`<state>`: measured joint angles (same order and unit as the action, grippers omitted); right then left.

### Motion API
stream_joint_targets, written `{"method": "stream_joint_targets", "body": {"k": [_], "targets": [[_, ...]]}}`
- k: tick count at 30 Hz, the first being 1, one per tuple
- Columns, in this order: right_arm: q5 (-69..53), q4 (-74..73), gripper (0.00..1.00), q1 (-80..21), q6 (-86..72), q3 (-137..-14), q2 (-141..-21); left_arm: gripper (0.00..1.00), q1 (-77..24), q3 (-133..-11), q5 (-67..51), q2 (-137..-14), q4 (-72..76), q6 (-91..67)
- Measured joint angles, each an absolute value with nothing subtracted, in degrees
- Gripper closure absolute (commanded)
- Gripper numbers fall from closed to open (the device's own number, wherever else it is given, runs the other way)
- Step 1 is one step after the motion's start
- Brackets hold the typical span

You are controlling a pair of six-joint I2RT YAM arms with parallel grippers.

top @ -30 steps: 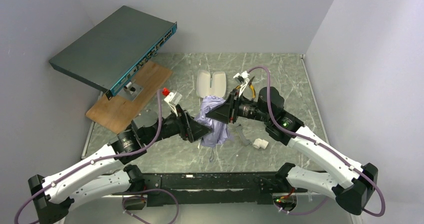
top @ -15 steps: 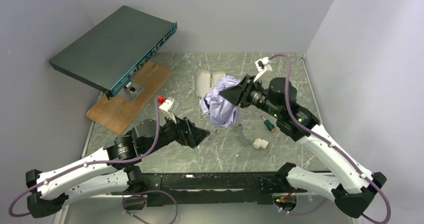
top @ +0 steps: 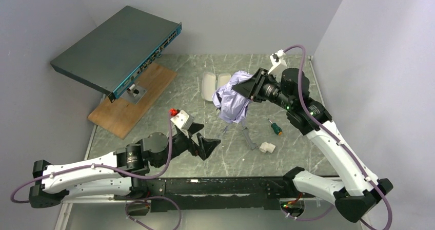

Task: Open the umbrella

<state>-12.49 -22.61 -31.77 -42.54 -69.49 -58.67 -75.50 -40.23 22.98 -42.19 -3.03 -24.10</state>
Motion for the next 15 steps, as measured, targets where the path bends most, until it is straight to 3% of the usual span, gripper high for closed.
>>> {"method": "stream_joint_targets", "body": {"k": [10,15], "targets": [[-18.44,-26.5,1.0,-28.16,-49.32,-69.82,-61.98,0.05,-75.79,-40.21,23.92,-46.81,5.06,-13.47],[-20.95,-25.98,1.0,-28.16,-51.48,-69.8,-61.91,0.1,-75.9,-40.99,24.75,-52.27,7.86,-9.47]]}}
